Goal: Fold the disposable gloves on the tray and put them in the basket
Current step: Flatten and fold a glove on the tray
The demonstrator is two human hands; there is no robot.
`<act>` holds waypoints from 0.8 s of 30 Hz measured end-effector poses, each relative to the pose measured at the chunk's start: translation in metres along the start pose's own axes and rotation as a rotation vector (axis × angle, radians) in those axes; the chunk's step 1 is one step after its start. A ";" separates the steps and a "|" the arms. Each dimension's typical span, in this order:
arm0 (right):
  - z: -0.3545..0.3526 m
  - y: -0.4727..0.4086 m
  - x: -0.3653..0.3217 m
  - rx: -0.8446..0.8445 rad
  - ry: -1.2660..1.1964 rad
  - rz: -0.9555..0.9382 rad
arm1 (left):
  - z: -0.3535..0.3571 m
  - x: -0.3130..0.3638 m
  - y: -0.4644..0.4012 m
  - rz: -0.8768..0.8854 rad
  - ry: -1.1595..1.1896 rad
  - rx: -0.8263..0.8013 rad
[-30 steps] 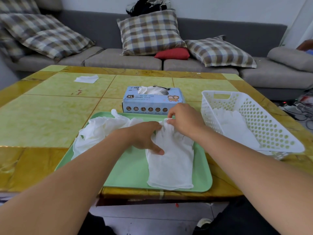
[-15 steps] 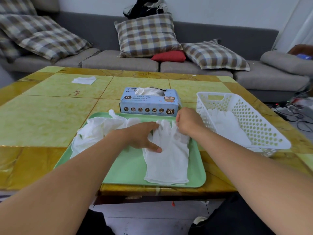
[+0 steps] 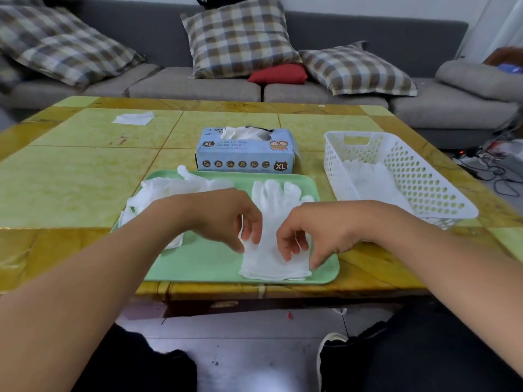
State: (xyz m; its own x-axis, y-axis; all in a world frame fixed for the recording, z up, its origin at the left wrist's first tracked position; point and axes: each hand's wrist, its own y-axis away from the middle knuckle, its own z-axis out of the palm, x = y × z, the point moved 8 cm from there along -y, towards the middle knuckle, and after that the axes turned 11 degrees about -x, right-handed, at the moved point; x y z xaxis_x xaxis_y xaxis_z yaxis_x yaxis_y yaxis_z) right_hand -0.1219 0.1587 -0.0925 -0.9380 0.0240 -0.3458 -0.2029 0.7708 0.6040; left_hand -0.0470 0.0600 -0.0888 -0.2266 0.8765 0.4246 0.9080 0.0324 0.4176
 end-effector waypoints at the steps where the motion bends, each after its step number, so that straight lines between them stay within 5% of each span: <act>1: 0.008 0.001 0.004 -0.001 -0.012 -0.008 | 0.007 -0.002 0.004 -0.001 0.027 -0.033; 12: 0.019 -0.002 0.010 0.267 -0.140 -0.156 | 0.026 -0.011 0.014 -0.055 0.111 0.004; 16: -0.003 0.010 0.013 0.342 -0.456 -0.215 | 0.020 -0.013 0.021 -0.132 0.072 -0.030; 20: -0.027 0.022 0.024 0.462 -1.009 -0.363 | -0.002 -0.004 0.029 -0.014 0.328 0.156; 24: -0.047 0.028 0.026 0.518 -1.346 -0.480 | -0.035 0.026 0.033 0.299 0.890 0.447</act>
State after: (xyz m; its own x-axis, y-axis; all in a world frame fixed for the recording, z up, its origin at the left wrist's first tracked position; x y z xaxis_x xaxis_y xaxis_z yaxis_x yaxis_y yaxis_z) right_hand -0.1651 0.1514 -0.0508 0.1909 0.0381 -0.9809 -0.0179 0.9992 0.0354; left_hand -0.0351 0.0672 -0.0360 0.0165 0.2124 0.9770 0.9765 0.2067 -0.0614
